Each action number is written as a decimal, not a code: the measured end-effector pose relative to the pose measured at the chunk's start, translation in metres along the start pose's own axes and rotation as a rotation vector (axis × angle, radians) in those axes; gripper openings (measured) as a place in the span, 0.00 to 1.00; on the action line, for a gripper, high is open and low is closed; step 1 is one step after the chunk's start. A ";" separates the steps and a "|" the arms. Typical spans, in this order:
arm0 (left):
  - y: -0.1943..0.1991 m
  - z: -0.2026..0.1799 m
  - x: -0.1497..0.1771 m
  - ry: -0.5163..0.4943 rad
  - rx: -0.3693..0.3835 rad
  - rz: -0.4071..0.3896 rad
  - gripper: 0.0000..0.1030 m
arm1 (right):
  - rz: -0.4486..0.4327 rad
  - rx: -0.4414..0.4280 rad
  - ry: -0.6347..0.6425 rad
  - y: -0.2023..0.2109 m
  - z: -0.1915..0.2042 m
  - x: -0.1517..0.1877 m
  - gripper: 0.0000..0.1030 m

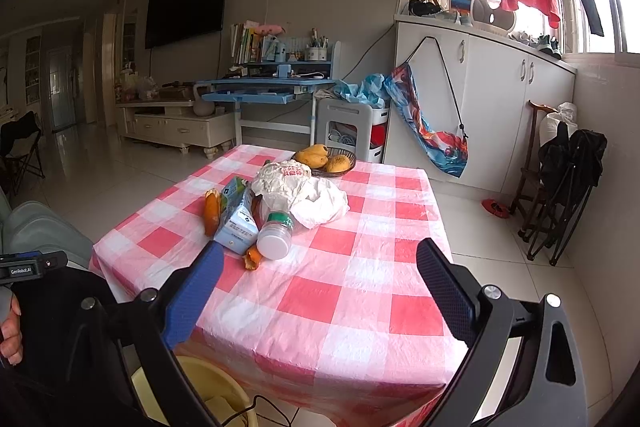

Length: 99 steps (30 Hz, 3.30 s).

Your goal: Collect trash

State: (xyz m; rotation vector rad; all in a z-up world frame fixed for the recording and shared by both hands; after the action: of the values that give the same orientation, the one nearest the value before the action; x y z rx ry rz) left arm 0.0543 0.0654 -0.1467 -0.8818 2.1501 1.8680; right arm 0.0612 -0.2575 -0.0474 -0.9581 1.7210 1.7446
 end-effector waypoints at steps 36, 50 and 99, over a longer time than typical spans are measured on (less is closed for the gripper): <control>-0.003 -0.001 0.002 -0.004 -0.006 0.008 0.86 | 0.005 -0.002 0.001 0.002 -0.001 0.001 0.90; -0.004 -0.001 0.002 -0.005 -0.006 0.009 0.87 | 0.007 -0.003 0.002 0.004 -0.001 0.001 0.90; -0.003 -0.002 0.001 -0.005 -0.009 0.013 0.87 | 0.024 -0.013 0.012 0.003 0.004 0.011 0.90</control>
State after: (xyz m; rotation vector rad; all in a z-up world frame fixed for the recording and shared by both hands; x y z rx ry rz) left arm 0.0554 0.0629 -0.1495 -0.8663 2.1513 1.8847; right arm 0.0509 -0.2551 -0.0542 -0.9593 1.7380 1.7707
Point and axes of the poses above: each gripper's, at about its wrist camera, not at the fingertips, and y roughly against the way its jaws point, z to its left, x to its underside, the point moved 10 cm from there along -y, roughly the way its jaws point, and after that the axes turned 15 degrees about z, right-handed, at the moved point
